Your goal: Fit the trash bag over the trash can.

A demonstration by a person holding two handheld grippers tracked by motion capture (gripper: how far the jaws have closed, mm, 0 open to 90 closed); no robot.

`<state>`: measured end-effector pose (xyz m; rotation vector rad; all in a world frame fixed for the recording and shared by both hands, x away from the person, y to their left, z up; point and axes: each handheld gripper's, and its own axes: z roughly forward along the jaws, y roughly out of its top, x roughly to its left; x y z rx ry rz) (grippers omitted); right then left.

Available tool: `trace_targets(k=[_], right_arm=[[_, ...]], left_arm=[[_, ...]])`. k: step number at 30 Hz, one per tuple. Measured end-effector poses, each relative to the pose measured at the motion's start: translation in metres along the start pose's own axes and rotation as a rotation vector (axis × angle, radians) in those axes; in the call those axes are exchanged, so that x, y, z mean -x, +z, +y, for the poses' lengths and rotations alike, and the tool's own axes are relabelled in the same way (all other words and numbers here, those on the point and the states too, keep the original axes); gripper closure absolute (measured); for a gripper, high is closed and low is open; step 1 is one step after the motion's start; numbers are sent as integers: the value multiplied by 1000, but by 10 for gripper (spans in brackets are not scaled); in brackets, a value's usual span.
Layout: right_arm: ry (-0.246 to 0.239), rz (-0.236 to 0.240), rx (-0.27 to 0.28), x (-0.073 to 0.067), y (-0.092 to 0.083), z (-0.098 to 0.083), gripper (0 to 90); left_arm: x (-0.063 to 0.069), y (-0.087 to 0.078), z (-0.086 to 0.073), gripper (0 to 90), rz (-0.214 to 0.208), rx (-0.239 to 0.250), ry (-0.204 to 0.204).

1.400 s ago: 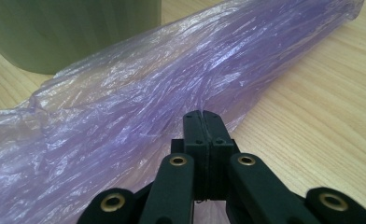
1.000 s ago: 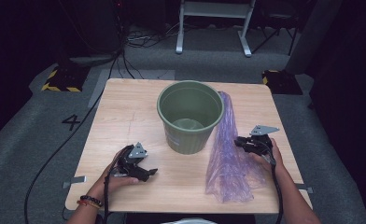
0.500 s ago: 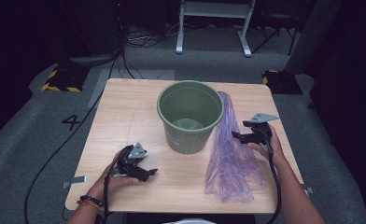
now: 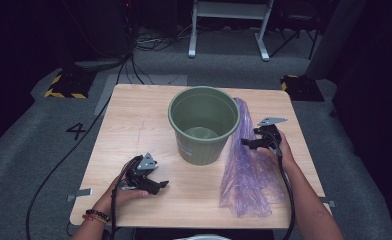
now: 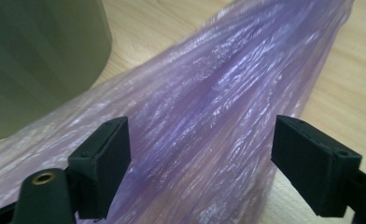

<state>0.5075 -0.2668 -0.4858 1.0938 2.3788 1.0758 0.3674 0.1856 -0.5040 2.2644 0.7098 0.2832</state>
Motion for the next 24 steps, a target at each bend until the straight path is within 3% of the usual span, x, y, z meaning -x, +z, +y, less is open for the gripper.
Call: trace_targets(k=[6, 8, 9, 10, 14, 15, 24], right_arm=[[-26, 9, -60, -5, 8, -2, 316], [-42, 37, -64, -8, 8, -2, 467], [-42, 37, -64, -8, 8, -2, 467], [-64, 51, -63, -10, 8, -2, 565], [-99, 69, -67, -13, 7, -2, 672], [-115, 68, -62, -15, 6, -2, 748], [-126, 63, 6, -16, -8, -2, 852]], left_arm=[[0, 0, 0, 128, -2, 0, 1], [0, 0, 0, 129, -5, 2, 1], [0, 0, 0, 130, -5, 2, 1], [0, 0, 0, 130, -6, 2, 1], [0, 0, 0, 131, -7, 2, 1], [0, 0, 0, 131, -7, 2, 1], [0, 0, 0, 131, -7, 2, 2]])
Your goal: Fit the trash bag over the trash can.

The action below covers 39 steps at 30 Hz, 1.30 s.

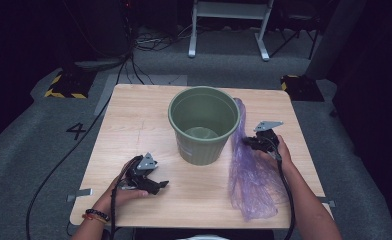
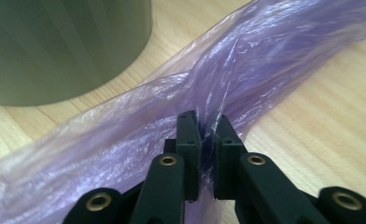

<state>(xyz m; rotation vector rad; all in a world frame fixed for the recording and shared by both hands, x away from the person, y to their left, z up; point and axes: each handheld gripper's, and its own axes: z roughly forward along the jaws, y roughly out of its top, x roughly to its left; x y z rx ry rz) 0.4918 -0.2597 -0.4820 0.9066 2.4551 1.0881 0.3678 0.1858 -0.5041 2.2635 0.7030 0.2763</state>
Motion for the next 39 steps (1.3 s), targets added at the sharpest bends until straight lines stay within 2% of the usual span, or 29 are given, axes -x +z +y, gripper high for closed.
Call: trace_targets(k=[3, 11, 15, 20, 22, 24, 28, 30, 31, 33, 34, 36, 37, 39], right_arm=[[0, -3, 48, 0, -12, 3, 870], [-9, -25, 108, 0, -27, 10, 894], [-29, -28, 161, -4, -37, 17, 895], [-50, -26, 201, -9, -46, 24, 894], [-68, -23, 237, -13, -55, 28, 895], [-74, -18, 248, -15, -58, 29, 895], [-120, -13, 289, -25, -71, 34, 895], [-129, -13, 295, -27, -73, 35, 895], [-141, -2, 314, -30, -78, 37, 895], [-142, 4, 323, -31, -80, 37, 895], [-151, 12, 337, -33, -84, 39, 895], [-156, 10, 344, -34, -86, 39, 895], [-159, 7, 369, -36, -90, 41, 895], [-163, 8, 380, -37, -92, 41, 895]], left_arm=[[0, 0, 0, 132, -3, 2, 2], [-1, 1, 1, 132, -8, 1, 7], [-2, 0, 1, 145, -12, -4, 6], [-3, 0, 2, 153, -10, -9, 9], [-3, -1, 4, 155, 1, -26, 14], [-3, -2, 5, 158, 3, -28, 12], [-3, -14, 10, 161, 42, 25, 12], [-2, -18, 11, 161, 55, 36, 14], [-2, -26, 13, 163, 79, 61, 17], [-2, -30, 14, 163, 90, 73, 18], [-2, -37, 16, 162, 106, 99, 17], [-3, -40, 17, 162, 109, 112, 16], [-4, -45, 19, 159, 115, 143, 4], [-6, -47, 20, 157, 118, 152, -2]])
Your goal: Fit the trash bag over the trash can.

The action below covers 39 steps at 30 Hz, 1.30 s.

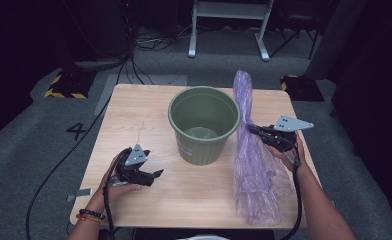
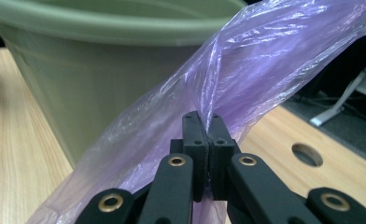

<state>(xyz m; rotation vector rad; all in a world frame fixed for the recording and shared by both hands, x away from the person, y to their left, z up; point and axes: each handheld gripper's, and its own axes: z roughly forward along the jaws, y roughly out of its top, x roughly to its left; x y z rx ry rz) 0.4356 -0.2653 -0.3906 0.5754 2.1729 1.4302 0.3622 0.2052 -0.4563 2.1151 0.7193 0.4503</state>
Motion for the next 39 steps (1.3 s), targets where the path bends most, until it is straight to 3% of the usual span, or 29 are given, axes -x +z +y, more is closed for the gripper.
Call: trace_targets(k=[3, 11, 17, 20, 26, 29, 33, 39], right_arm=[[-18, 3, 20, -1, -3, 5, 895], [-40, 25, 59, -5, -7, 18, 895], [-80, 65, 74, -14, -6, 31, 895], [-99, 69, 72, -17, -3, 35, 895], [-163, 99, 80, -32, 4, 50, 895], [-186, 103, 85, -37, 6, 56, 894], [-206, 121, 92, -43, 9, 63, 894], [-258, 164, 83, -56, 14, 72, 894]], left_arm=[[-5, -5, 8, 157, -5, 3, -13], [-10, -26, 34, 161, 55, 139, -35], [-11, -37, 51, 161, 64, 197, -30], [-9, -44, 65, 163, 49, 236, -25], [6, -43, 96, 164, 1, 271, 27], [12, -39, 103, 164, -27, 276, 42], [36, -27, 115, 162, -82, 272, 94], [49, -21, 133, 163, -100, 284, 127]])
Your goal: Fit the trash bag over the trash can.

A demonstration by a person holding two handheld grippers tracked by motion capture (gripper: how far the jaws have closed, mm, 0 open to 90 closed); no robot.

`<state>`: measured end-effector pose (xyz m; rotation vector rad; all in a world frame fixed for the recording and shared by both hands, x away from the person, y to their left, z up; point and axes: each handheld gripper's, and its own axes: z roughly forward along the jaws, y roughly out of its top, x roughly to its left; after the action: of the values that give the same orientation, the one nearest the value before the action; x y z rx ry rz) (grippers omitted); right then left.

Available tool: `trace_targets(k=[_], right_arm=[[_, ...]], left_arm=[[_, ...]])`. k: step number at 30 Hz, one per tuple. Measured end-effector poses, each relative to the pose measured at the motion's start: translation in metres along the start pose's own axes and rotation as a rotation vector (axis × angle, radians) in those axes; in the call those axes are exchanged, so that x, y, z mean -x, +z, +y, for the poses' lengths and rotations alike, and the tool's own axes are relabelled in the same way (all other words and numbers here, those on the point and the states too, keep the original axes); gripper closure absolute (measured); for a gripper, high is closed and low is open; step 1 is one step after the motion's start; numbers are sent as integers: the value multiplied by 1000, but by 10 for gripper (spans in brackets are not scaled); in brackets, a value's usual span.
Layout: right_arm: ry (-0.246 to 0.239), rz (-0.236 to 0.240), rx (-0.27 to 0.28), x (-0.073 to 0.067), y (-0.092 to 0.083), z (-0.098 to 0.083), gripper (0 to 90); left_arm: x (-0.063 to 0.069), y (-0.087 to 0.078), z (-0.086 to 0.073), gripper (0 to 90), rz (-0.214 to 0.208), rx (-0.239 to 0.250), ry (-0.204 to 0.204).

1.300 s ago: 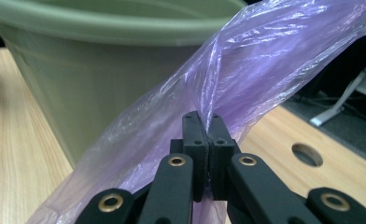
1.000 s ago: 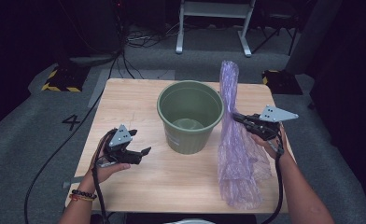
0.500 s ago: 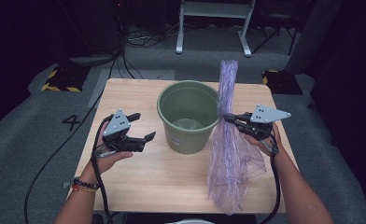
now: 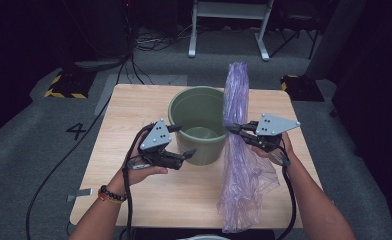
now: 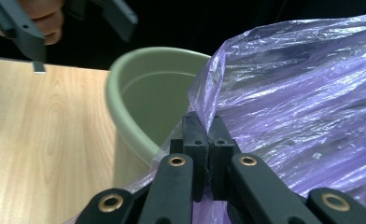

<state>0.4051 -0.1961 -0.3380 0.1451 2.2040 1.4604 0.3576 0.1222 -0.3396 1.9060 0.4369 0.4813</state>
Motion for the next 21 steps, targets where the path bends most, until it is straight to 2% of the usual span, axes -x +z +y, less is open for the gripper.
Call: trace_targets(k=[3, 8, 11, 16, 17, 19, 21], right_arm=[[-24, 17, -5, -5, 4, 3, 894], [-45, 35, -16, -9, 10, 6, 894], [-76, 43, -34, -13, 15, 10, 893], [-108, 55, -46, -19, 20, 14, 894], [-110, 59, -47, -19, 21, 14, 894], [-119, 58, -52, -20, 22, 16, 894], [-132, 59, -55, -22, 23, 17, 894]], left_arm=[[-2, 3, 7, 164, -6, 12, -6], [-6, 10, 16, 163, 14, 14, -10], [-14, 19, 27, 163, 25, 16, -39], [-22, 27, 40, 161, 19, 23, -63], [-24, 31, 46, 160, 6, 28, -70], [-25, 36, 50, 158, 17, 18, -57], [-27, 40, 54, 157, 5, 21, -67]])
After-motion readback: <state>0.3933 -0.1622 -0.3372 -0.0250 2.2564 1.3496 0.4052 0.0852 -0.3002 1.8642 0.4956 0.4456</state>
